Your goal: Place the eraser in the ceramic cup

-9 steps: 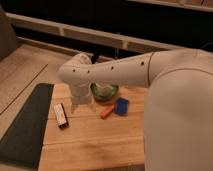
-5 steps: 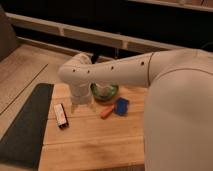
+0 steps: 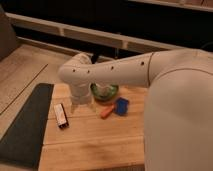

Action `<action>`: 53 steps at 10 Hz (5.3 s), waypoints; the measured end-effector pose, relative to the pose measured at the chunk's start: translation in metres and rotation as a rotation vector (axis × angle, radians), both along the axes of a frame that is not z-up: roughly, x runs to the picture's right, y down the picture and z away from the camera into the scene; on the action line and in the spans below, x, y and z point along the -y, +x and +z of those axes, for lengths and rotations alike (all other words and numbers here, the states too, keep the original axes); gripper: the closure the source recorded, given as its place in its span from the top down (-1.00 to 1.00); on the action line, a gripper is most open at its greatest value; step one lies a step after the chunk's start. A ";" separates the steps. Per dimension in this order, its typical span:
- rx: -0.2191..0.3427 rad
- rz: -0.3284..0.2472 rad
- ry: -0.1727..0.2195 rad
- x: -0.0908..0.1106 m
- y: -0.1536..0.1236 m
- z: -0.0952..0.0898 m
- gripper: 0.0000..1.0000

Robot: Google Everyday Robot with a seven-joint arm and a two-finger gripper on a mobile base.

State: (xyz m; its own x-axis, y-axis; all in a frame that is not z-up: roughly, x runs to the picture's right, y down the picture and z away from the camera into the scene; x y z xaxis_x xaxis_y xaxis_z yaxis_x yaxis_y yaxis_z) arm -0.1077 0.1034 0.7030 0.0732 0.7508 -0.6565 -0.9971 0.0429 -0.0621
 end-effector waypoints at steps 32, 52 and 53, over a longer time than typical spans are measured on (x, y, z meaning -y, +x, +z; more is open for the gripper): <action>0.178 -0.079 0.175 0.036 -0.033 0.043 0.30; 0.320 -0.199 0.191 -0.010 -0.193 0.141 0.30; 0.308 -0.202 0.178 -0.016 -0.193 0.146 0.30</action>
